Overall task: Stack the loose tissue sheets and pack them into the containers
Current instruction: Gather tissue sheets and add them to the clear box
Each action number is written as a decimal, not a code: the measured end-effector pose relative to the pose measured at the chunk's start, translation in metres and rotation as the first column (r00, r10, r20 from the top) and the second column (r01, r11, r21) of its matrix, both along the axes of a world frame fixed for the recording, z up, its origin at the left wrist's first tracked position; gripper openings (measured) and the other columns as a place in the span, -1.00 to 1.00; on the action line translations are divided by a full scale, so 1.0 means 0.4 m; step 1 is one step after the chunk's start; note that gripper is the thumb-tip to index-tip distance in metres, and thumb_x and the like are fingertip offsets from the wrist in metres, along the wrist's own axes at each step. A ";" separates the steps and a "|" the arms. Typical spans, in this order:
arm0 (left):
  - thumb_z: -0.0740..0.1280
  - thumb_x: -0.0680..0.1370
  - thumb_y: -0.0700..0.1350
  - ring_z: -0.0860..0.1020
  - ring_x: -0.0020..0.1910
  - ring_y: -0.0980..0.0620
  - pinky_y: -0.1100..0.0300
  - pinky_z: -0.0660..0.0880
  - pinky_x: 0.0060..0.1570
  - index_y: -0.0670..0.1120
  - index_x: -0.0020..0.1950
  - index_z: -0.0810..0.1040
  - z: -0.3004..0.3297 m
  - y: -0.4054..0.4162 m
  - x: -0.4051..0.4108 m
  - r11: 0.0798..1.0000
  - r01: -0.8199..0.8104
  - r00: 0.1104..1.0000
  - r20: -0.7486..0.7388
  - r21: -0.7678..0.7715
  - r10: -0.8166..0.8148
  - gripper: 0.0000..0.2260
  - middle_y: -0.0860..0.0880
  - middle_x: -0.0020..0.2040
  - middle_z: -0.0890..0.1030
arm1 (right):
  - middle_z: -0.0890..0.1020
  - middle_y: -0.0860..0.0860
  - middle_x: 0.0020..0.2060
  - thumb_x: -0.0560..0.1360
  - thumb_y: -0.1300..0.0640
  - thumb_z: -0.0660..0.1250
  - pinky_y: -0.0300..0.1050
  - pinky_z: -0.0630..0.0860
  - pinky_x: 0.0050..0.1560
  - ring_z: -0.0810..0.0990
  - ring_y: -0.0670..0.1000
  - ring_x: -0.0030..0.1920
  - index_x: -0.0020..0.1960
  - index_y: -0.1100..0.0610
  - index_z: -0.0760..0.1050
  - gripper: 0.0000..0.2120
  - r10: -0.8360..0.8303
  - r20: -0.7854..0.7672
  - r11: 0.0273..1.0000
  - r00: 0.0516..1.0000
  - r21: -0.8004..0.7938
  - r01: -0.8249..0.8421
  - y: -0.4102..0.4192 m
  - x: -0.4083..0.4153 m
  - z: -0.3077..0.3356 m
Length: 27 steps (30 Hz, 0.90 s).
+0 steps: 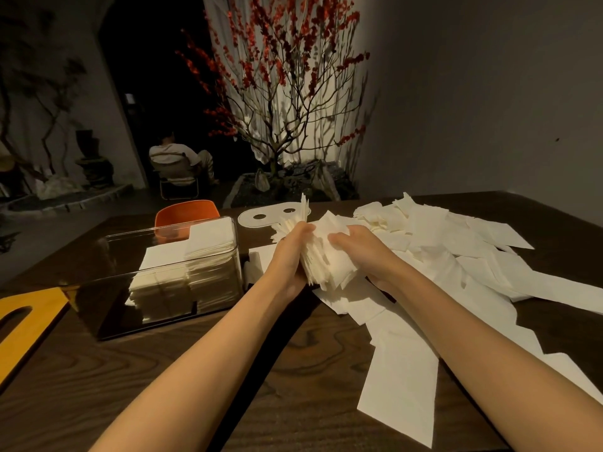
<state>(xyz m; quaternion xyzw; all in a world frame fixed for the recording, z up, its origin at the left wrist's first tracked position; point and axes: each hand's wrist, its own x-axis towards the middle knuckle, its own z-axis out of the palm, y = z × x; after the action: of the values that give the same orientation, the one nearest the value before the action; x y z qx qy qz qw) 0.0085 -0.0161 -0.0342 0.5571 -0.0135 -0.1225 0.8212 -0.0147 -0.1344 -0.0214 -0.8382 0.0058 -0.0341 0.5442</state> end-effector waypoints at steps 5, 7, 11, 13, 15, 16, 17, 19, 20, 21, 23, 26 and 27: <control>0.20 0.56 -0.18 0.57 -0.08 -0.16 -0.09 0.46 0.05 -0.15 -0.12 0.50 0.010 0.014 -0.014 0.958 0.050 0.993 -0.092 -0.283 -0.079 -0.88 -0.15 -0.33 0.67 | 0.56 0.10 0.08 0.62 0.13 0.13 -0.10 0.40 -0.08 0.52 0.06 0.04 0.35 0.19 0.39 -0.67 -0.155 -0.020 0.979 0.988 0.127 0.157 -0.019 0.017 0.000; 0.19 0.55 -0.18 0.56 -0.04 -0.17 -0.10 0.46 0.04 -0.17 -0.03 0.47 0.008 0.023 -0.011 0.938 0.055 0.985 -0.136 -0.342 -0.107 -0.90 -0.20 -0.14 0.63 | 0.55 0.12 0.12 0.63 0.15 0.13 -0.10 0.42 -0.06 0.50 0.04 0.01 0.34 0.20 0.39 -0.69 -0.213 0.005 0.963 0.977 0.172 0.209 -0.026 0.022 0.001; 0.19 0.51 -0.16 0.53 0.06 -0.14 -0.07 0.45 0.16 -0.16 0.24 0.37 -0.008 0.035 0.012 0.939 0.047 0.979 -0.169 -0.342 -0.110 -0.70 -0.23 0.09 0.54 | 0.49 0.13 0.27 0.65 0.14 0.12 -0.20 0.42 -0.17 0.50 0.08 0.12 0.40 0.18 0.32 -0.66 -0.359 0.022 0.912 0.933 0.221 0.346 -0.042 0.036 0.001; 0.19 0.50 -0.16 0.54 0.04 -0.12 -0.06 0.47 0.13 -0.14 0.28 0.36 -0.015 0.039 0.023 0.935 0.067 0.980 -0.155 -0.348 -0.128 -0.66 -0.23 0.09 0.55 | 0.50 0.12 0.26 0.65 0.14 0.13 -0.21 0.44 -0.16 0.51 0.07 0.12 0.41 0.16 0.32 -0.66 -0.366 0.014 0.894 0.930 0.284 0.348 -0.044 0.038 0.005; 0.14 0.51 -0.16 0.53 -0.08 -0.10 -0.03 0.46 0.04 -0.14 0.16 0.41 -0.018 0.041 0.025 0.938 0.107 0.980 -0.125 -0.330 -0.156 -0.76 -0.20 -0.04 0.56 | 0.53 0.08 0.19 0.64 0.14 0.15 -0.10 0.50 -0.03 0.51 0.04 0.06 0.41 0.14 0.32 -0.66 -0.333 -0.027 0.850 0.943 0.425 0.312 -0.043 0.034 0.012; 0.12 0.51 -0.16 0.51 -0.11 -0.09 -0.02 0.45 0.01 -0.14 0.09 0.44 -0.021 0.041 0.026 0.942 0.128 0.979 -0.115 -0.310 -0.171 -0.80 -0.18 -0.08 0.55 | 0.54 0.07 0.13 0.63 0.15 0.18 -0.03 0.53 0.05 0.52 0.05 0.05 0.40 0.13 0.33 -0.66 -0.303 -0.062 0.808 0.951 0.513 0.291 -0.044 0.031 0.015; 0.10 0.51 -0.16 0.50 -0.11 -0.09 -0.01 0.44 0.00 -0.13 0.05 0.45 -0.024 0.042 0.027 0.943 0.155 0.976 -0.103 -0.295 -0.193 -0.81 -0.16 -0.10 0.54 | 0.54 0.06 0.10 0.62 0.16 0.21 0.04 0.53 0.11 0.53 0.08 0.07 0.38 0.13 0.34 -0.66 -0.257 -0.099 0.754 0.961 0.601 0.264 -0.045 0.027 0.019; 0.09 0.48 -0.16 0.49 -0.11 -0.11 -0.02 0.43 0.01 -0.11 0.01 0.48 -0.031 0.042 0.029 0.941 0.202 0.969 -0.081 -0.270 -0.232 -0.79 -0.14 -0.10 0.52 | 0.57 0.11 0.08 0.59 0.18 0.26 0.15 0.55 0.08 0.55 0.15 0.09 0.31 0.12 0.40 -0.70 -0.138 -0.139 0.625 0.981 0.756 0.195 -0.046 0.025 0.018; 0.09 0.46 -0.16 0.49 -0.10 -0.11 -0.02 0.43 0.01 -0.10 0.01 0.49 -0.034 0.041 0.031 0.939 0.214 0.967 -0.075 -0.268 -0.242 -0.77 -0.15 -0.09 0.52 | 0.58 0.12 0.05 0.58 0.18 0.27 0.15 0.57 0.00 0.56 0.16 0.06 0.25 0.12 0.43 -0.76 -0.087 -0.133 0.568 0.987 0.808 0.159 -0.047 0.024 0.017; 0.08 0.47 -0.16 0.50 -0.10 -0.12 -0.02 0.43 0.01 -0.10 0.02 0.50 -0.037 0.039 0.031 0.936 0.223 0.965 -0.074 -0.274 -0.251 -0.76 -0.15 -0.09 0.53 | 0.59 0.12 0.01 0.58 0.19 0.28 0.12 0.57 -0.06 0.57 0.15 0.02 0.19 0.11 0.46 -0.81 -0.055 -0.123 0.523 0.991 0.842 0.133 -0.046 0.024 0.016; 0.05 0.50 -0.17 0.50 -0.12 -0.12 0.01 0.44 -0.03 -0.11 0.00 0.50 -0.037 0.031 0.025 0.934 0.230 0.962 -0.084 -0.272 -0.261 -0.75 -0.15 -0.14 0.55 | 0.60 0.13 0.00 0.58 0.20 0.27 0.09 0.57 -0.09 0.58 0.14 -0.02 0.21 0.12 0.44 -0.78 -0.040 -0.114 0.464 0.993 0.878 0.120 -0.044 0.027 0.009; 0.07 0.49 -0.21 0.50 -0.06 -0.15 -0.03 0.43 0.06 -0.13 -0.01 0.49 -0.035 0.015 0.011 0.932 0.216 0.963 -0.092 -0.290 -0.252 -0.77 -0.17 -0.07 0.54 | 0.57 0.18 0.12 0.58 0.26 0.25 0.07 0.53 -0.12 0.57 0.16 0.03 0.34 0.21 0.38 -0.67 -0.064 -0.210 0.423 0.976 0.880 0.217 -0.030 0.039 -0.014; 0.08 0.48 -0.22 0.51 -0.01 -0.18 -0.08 0.43 0.13 -0.15 0.00 0.51 -0.035 0.009 0.009 0.934 0.200 0.967 -0.092 -0.297 -0.236 -0.76 -0.18 -0.04 0.54 | 0.56 0.18 0.16 0.58 0.28 0.24 0.10 0.51 -0.05 0.55 0.19 0.08 0.33 0.24 0.37 -0.68 -0.066 -0.259 0.415 0.964 0.871 0.262 -0.023 0.040 -0.022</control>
<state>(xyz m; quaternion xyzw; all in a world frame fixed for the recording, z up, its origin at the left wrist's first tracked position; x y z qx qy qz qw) 0.0120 -0.0126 -0.0484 0.4191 -0.0408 -0.2448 0.8734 0.0013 -0.1437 -0.0302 -0.4140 0.1555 -0.0015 0.8969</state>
